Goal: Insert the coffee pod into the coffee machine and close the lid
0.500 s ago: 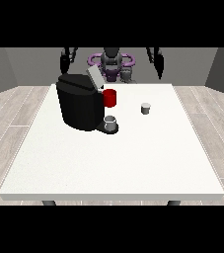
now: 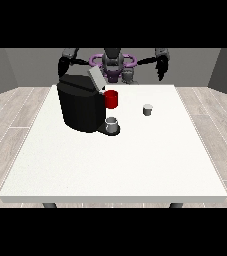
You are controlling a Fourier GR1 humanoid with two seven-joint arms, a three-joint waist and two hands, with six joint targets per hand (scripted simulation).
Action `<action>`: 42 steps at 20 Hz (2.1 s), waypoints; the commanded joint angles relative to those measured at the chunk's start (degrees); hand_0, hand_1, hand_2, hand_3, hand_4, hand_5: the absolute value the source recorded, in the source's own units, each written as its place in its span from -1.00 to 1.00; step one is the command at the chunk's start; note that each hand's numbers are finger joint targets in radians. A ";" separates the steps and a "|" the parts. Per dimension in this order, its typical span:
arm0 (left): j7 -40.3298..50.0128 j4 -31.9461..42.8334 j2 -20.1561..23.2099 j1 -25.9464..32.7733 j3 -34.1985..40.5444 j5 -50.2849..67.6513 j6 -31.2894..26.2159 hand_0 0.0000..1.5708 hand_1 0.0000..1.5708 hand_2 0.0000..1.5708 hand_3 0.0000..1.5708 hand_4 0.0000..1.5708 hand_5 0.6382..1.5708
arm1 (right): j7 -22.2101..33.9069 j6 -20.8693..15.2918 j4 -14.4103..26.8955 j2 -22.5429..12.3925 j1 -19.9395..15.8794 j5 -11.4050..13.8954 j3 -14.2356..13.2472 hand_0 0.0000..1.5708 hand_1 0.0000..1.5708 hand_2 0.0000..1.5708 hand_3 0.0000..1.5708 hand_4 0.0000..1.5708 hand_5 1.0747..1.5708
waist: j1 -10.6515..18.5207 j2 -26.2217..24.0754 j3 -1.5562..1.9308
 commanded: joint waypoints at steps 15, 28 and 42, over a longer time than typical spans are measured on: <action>-4.81 26.91 12.54 -19.48 4.48 -11.17 -5.01 -1.00 -1.00 -1.00 -1.00 -1.00 1.00 | 2.52 -4.84 -4.14 3.84 -7.77 6.69 5.80 -1.00 -1.00 -1.00 -1.00 -1.00 1.00 | -8.47 13.73 -0.01; -5.32 36.81 8.18 -28.47 1.07 -22.86 4.25 0.20 0.20 0.21 -0.12 -0.90 1.00 | 5.30 -5.03 3.09 1.82 -13.38 4.75 2.67 -1.00 -1.00 -1.00 -1.00 -1.00 1.00 | -6.74 14.68 0.02; -2.60 43.48 7.59 -31.36 -7.71 -37.64 3.47 -0.04 -0.04 0.18 -0.02 -0.56 1.00 | 0.34 -4.05 10.62 3.29 -13.76 3.66 3.01 -1.00 -1.00 -1.00 -1.00 -1.00 1.00 | -6.56 13.33 0.05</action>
